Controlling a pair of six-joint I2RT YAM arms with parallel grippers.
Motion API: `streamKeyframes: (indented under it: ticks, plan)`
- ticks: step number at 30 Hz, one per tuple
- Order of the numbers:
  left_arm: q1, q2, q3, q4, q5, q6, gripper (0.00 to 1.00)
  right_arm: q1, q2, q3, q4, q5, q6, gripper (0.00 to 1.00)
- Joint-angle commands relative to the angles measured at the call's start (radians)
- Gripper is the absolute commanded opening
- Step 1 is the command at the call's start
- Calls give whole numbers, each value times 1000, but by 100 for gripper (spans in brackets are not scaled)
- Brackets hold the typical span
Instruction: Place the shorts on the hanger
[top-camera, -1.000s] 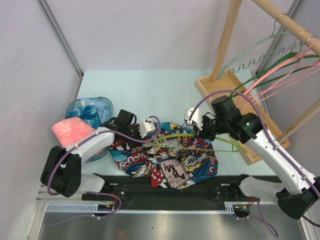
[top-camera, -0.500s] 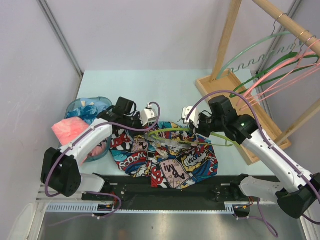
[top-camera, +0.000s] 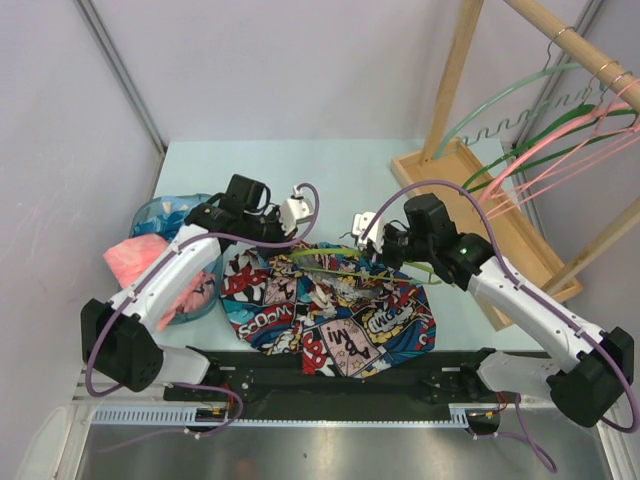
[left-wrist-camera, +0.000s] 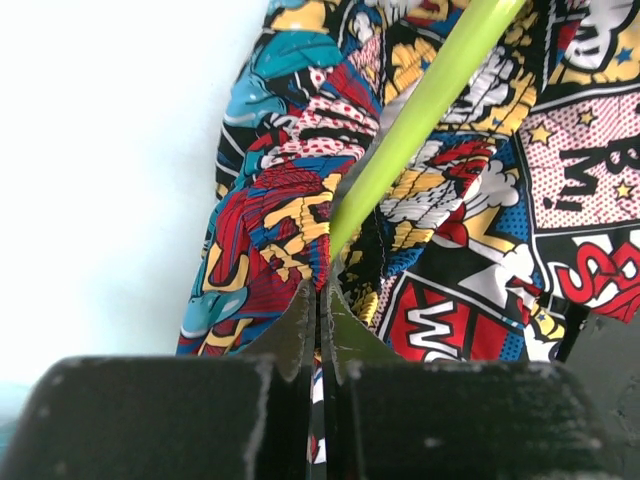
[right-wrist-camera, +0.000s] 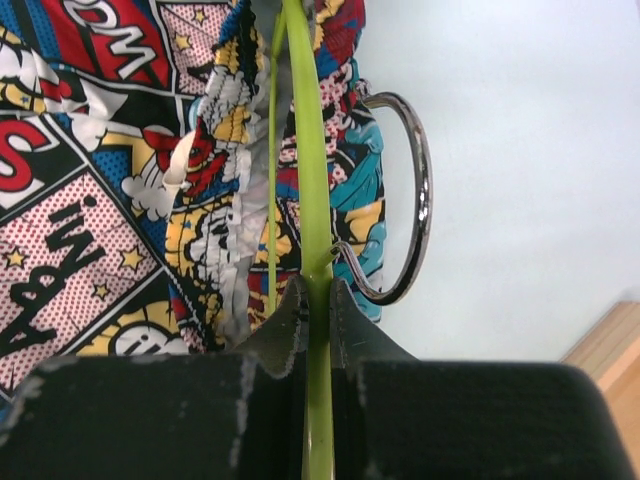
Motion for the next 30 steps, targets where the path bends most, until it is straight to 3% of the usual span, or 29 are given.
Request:
streamKeyframes:
  ticks: [1, 15, 16, 17, 19, 20, 22, 23, 26, 30]
  plan:
    - [-5, 19, 79, -22, 49, -34, 0, 22, -1, -19, 196, -49, 29, 0]
    - [-48, 54, 168, -16, 54, -118, 1, 31, 42, -57, 343, -111, 74, 0]
    - [-48, 54, 171, -12, 46, -129, 4, 31, 47, -57, 345, -120, 72, 0]
    - [-45, 56, 180, -14, 46, -138, 20, 31, 49, -59, 351, -121, 77, 0]
    - [-33, 46, 187, -38, 72, -147, 37, 32, 53, -59, 359, -127, 75, 0]
    - [9, 39, 181, -42, 93, -150, 50, 32, 58, -59, 365, -127, 77, 0]
    - [87, 7, 164, -45, 214, -146, 61, 31, 61, -59, 379, -127, 83, 0]
    - [180, -3, 153, -46, 260, -137, 67, 29, 65, -59, 382, -129, 85, 0]
    - [298, -19, 180, -130, 342, 32, 70, 28, 71, -59, 394, -134, 85, 0]
    - [310, -72, 124, -264, 340, 413, 72, 29, 78, -59, 408, -138, 88, 0]
